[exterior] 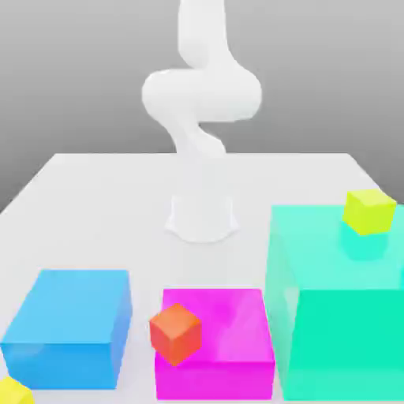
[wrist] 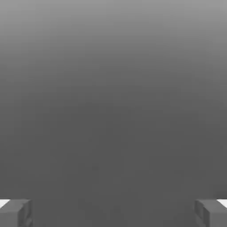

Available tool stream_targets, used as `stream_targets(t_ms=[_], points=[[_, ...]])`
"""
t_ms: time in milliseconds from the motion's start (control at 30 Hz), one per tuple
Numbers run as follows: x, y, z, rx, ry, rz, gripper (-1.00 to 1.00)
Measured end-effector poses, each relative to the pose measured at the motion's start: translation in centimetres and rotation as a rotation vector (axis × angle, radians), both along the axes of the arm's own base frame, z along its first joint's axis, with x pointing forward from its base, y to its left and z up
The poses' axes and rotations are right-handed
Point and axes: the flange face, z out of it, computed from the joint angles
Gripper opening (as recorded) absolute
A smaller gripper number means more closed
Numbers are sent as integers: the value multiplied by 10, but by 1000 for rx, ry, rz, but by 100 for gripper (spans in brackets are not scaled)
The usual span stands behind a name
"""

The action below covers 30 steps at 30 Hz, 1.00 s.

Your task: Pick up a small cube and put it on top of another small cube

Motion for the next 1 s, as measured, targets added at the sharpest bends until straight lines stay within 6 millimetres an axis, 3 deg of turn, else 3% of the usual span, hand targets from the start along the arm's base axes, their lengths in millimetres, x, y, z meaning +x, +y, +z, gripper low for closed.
stream_targets(t_ms=[267,500,767,1000], points=[[89,-57,-93,46,185,-104,0],[140,-114,-194,87,341,-200,0],[162,-186,-326,136,518,-322,0],[150,-239,-450,175,673,-419,0]])
